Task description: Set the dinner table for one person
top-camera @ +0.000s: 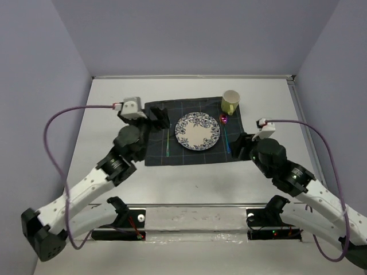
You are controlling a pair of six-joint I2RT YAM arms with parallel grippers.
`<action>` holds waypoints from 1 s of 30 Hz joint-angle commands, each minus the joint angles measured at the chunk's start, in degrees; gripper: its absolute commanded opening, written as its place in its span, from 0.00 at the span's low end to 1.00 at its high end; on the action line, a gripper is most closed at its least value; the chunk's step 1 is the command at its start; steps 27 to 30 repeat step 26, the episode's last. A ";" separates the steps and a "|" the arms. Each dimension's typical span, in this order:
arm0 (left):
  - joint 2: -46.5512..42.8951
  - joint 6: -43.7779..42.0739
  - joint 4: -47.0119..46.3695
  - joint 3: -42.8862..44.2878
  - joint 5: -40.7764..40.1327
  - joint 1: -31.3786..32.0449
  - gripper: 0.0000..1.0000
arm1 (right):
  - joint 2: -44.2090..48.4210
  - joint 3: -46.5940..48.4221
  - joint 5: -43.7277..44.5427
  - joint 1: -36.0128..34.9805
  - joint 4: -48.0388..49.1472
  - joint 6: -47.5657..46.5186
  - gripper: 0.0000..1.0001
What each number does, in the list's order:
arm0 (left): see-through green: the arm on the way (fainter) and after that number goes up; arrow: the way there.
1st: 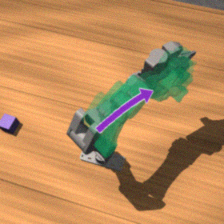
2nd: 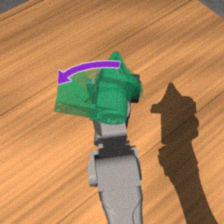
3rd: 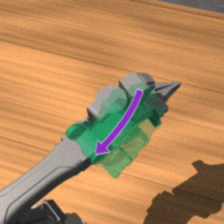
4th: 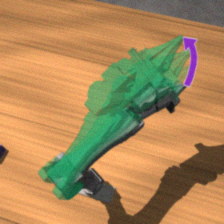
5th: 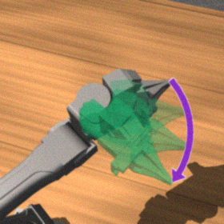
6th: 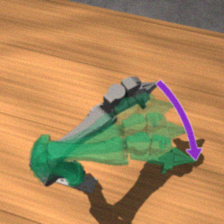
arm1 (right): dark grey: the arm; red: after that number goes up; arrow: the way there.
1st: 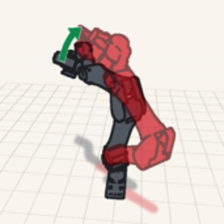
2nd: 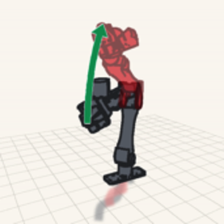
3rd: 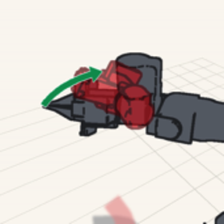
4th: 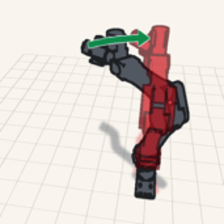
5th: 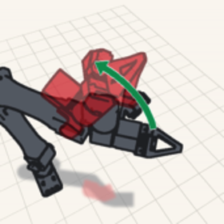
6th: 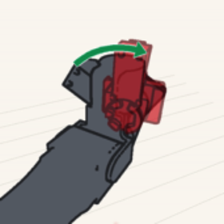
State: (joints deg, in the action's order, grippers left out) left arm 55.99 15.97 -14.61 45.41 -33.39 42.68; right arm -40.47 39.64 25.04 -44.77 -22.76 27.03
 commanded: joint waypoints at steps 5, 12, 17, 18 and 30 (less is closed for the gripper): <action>-26.17 -3.74 5.72 1.52 -8.28 3.29 0.99 | 10.58 13.69 3.35 -0.58 -0.34 -6.71 1.00; -31.29 -8.67 11.88 2.67 -8.01 3.29 0.99 | 11.11 17.92 11.70 -0.58 -1.49 -12.52 1.00; -31.55 -8.23 13.03 3.19 -4.24 3.29 0.99 | 14.53 21.09 14.16 -0.58 -2.64 -13.40 1.00; -31.73 -7.88 12.77 3.11 -2.75 3.29 0.99 | 15.50 21.36 13.90 -0.58 -2.55 -13.49 1.00; -30.33 -5.86 10.57 1.18 -0.10 3.29 0.99 | 19.56 19.51 15.31 -0.58 -1.05 -14.37 1.00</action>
